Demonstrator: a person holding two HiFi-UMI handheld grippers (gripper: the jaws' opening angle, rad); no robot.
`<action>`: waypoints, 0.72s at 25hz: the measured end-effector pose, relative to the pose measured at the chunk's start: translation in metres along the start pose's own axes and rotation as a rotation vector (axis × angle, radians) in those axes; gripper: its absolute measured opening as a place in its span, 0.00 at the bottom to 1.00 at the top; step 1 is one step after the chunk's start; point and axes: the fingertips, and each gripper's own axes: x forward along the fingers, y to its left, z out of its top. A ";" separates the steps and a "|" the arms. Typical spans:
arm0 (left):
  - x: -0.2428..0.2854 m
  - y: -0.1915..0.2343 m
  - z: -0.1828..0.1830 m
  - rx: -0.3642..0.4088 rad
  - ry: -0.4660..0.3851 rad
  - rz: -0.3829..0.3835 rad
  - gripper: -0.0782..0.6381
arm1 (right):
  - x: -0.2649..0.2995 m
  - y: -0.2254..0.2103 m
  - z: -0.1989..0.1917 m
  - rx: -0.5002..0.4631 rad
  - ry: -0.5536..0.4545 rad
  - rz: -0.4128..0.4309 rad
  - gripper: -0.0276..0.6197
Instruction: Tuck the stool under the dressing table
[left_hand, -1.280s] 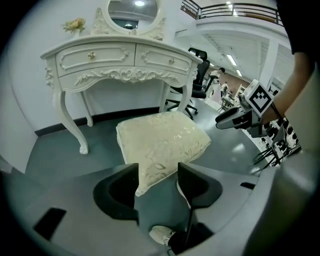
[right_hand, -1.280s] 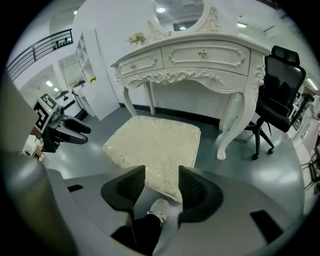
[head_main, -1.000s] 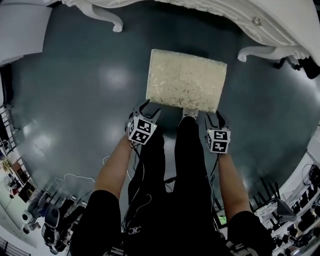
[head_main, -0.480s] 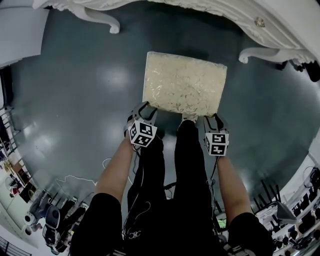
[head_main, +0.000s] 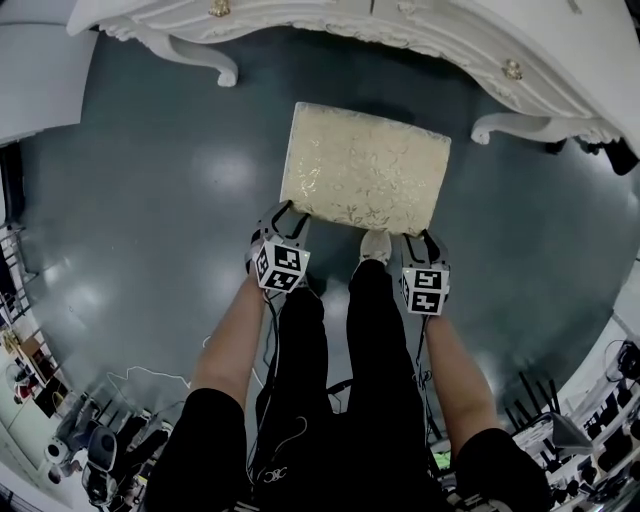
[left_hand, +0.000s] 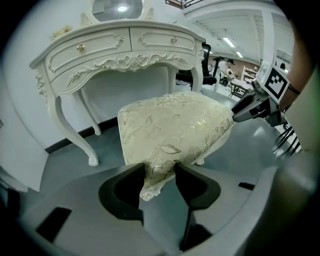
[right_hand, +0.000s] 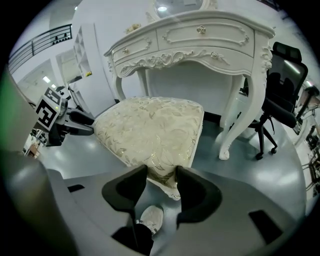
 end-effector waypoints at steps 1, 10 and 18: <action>0.004 0.007 0.007 0.003 -0.007 0.007 0.41 | 0.004 -0.001 0.007 0.003 -0.004 -0.003 0.37; 0.047 0.061 0.076 0.021 -0.078 0.006 0.41 | 0.044 -0.035 0.084 -0.004 -0.032 -0.023 0.37; 0.067 0.088 0.116 0.046 -0.085 0.001 0.40 | 0.063 -0.055 0.127 -0.063 -0.040 -0.049 0.36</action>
